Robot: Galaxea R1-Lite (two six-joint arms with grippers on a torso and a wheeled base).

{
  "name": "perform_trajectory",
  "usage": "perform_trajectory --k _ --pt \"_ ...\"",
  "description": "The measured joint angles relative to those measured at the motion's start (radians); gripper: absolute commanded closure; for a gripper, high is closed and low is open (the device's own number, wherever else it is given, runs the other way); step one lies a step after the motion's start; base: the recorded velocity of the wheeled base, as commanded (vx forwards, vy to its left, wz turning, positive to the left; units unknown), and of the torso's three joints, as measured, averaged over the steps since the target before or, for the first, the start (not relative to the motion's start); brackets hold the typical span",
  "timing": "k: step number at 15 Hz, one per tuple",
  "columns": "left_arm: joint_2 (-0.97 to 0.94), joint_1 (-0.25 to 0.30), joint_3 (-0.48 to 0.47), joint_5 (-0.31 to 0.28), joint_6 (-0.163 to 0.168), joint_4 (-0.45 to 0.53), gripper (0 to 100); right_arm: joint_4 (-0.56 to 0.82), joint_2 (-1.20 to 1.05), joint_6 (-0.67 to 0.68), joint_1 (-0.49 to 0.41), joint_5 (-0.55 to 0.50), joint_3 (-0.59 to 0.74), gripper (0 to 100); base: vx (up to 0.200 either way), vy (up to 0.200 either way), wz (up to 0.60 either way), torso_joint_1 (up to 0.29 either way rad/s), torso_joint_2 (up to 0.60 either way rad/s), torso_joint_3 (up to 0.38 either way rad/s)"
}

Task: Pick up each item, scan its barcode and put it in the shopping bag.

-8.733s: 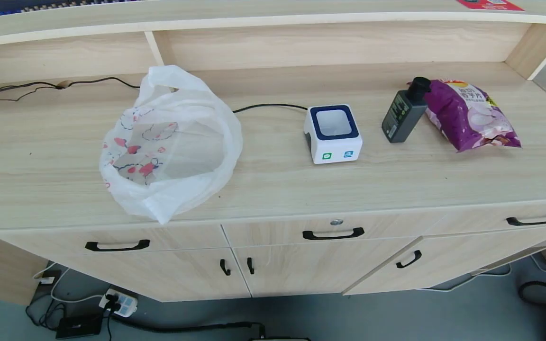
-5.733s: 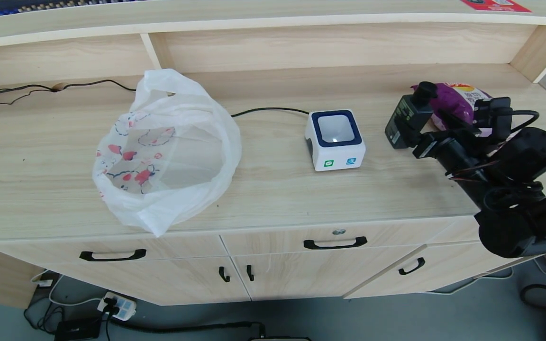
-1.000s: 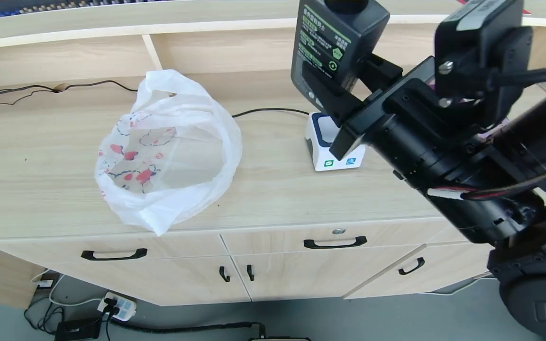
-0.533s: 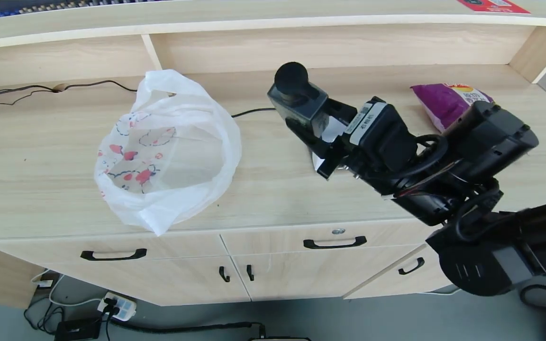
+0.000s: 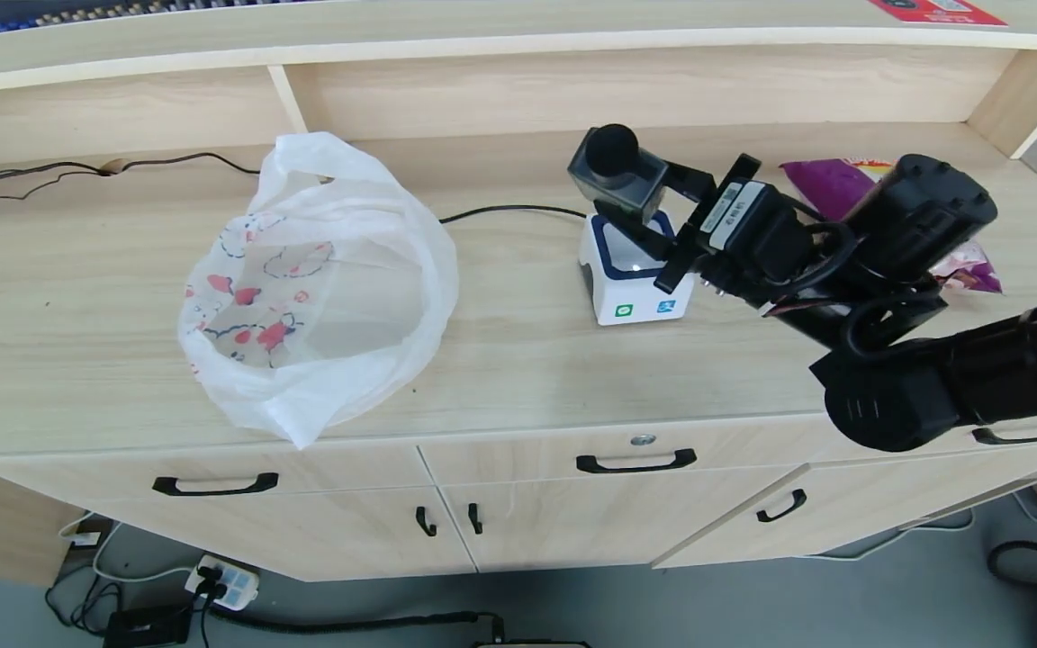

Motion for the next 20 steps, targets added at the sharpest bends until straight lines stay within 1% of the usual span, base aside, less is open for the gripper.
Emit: perform_trajectory --k 5,13,15,16,18,20 --pt "0.0 0.0 0.0 0.0 0.0 0.0 0 0.007 0.07 -0.001 -0.047 0.003 -0.053 100 0.0 0.0 0.0 0.0 0.0 0.0" --pt "0.0 0.0 0.0 0.0 0.0 0.0 0 0.005 0.09 0.01 -0.05 -0.017 -0.074 100 0.0 0.0 0.0 0.0 0.0 0.0" --pt "0.0 0.0 0.0 0.0 0.0 0.0 0 0.002 0.071 0.039 -0.04 -0.029 -0.049 100 0.0 0.0 0.0 0.0 0.0 0.0" --pt "0.0 0.0 0.0 0.0 -0.001 0.0 0 0.003 0.053 0.057 -0.026 -0.051 -0.033 100 0.0 0.0 0.0 0.0 0.0 0.0" --pt "0.0 0.0 0.0 0.001 -0.003 0.001 0 -0.002 -0.004 0.102 0.016 -0.091 0.045 100 0.0 0.0 0.0 0.0 0.0 0.0" --pt "0.0 0.0 0.0 0.001 -0.006 0.006 0 -0.004 -0.087 0.153 0.063 -0.159 0.159 100 0.0 0.0 0.0 0.0 0.0 0.0"
